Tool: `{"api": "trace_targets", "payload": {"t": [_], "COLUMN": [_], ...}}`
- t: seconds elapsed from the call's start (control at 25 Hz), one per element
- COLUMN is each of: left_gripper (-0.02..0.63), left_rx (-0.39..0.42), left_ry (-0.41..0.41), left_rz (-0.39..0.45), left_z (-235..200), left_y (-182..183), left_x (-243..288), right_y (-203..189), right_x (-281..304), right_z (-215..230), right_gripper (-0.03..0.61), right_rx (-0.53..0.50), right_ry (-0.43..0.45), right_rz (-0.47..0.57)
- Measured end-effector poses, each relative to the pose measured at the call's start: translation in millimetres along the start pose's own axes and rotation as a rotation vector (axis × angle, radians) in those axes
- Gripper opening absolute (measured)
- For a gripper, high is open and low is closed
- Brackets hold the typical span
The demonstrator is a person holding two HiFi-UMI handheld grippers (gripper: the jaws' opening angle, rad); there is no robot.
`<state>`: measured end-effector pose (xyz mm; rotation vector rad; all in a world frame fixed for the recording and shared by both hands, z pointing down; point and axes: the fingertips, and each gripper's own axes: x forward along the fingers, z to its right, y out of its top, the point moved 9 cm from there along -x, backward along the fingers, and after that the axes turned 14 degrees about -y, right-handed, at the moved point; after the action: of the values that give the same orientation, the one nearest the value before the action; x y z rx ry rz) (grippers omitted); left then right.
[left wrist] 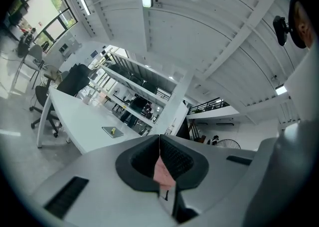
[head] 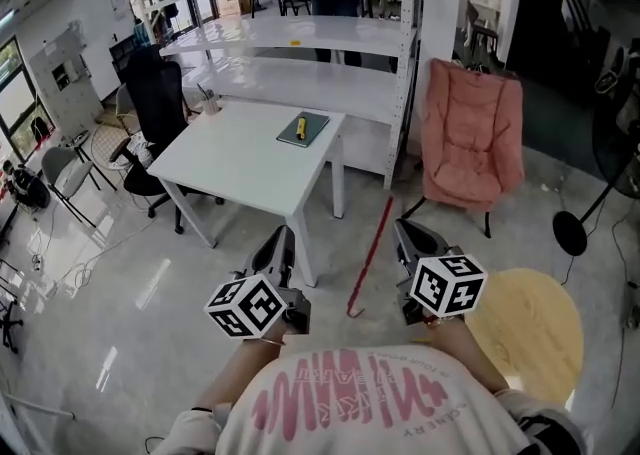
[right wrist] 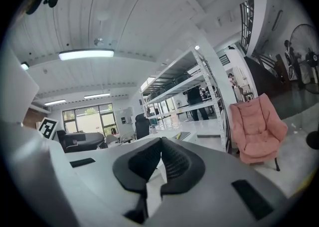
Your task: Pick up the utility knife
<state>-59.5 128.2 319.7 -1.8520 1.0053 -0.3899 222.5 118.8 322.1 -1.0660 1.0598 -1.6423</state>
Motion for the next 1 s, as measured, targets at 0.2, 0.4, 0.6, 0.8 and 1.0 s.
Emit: {"api": "trace_targets", "payload": {"t": [0.2,0.4,0.6,0.8,1.0], "left_gripper": [0.025,0.025,0.025,0.025,0.025], "left_rx": [-0.005,-0.02,-0.036,-0.065,-0.132], "left_ry": [0.001,0.006,0.02,0.04,0.091], "left_rz": [-0.018,0.003,-0.001,-0.01,-0.035], "left_z": [-42.4,-80.4,-107.5,-124.2,-146.8], "left_y": [14.2,31.5,29.6,26.7,12.4], "left_x": [16.4,21.3,19.9,28.4,29.7], "right_y": [-4.7,-6.4,-22.5,-29.4,-45.5], "right_x": [47.4,88.3,110.8,130.1,157.6], "right_z": [-12.9,-35.3,-41.2,-38.5,-37.5], "right_gripper": [0.016,0.017,0.017,0.017,0.017], "right_rx": [0.015,-0.001,0.013,0.009,0.027], "right_ry": [-0.006,0.025,0.02,0.018,0.031], "right_rz": [-0.027,-0.029,-0.063,-0.104,-0.163]}}
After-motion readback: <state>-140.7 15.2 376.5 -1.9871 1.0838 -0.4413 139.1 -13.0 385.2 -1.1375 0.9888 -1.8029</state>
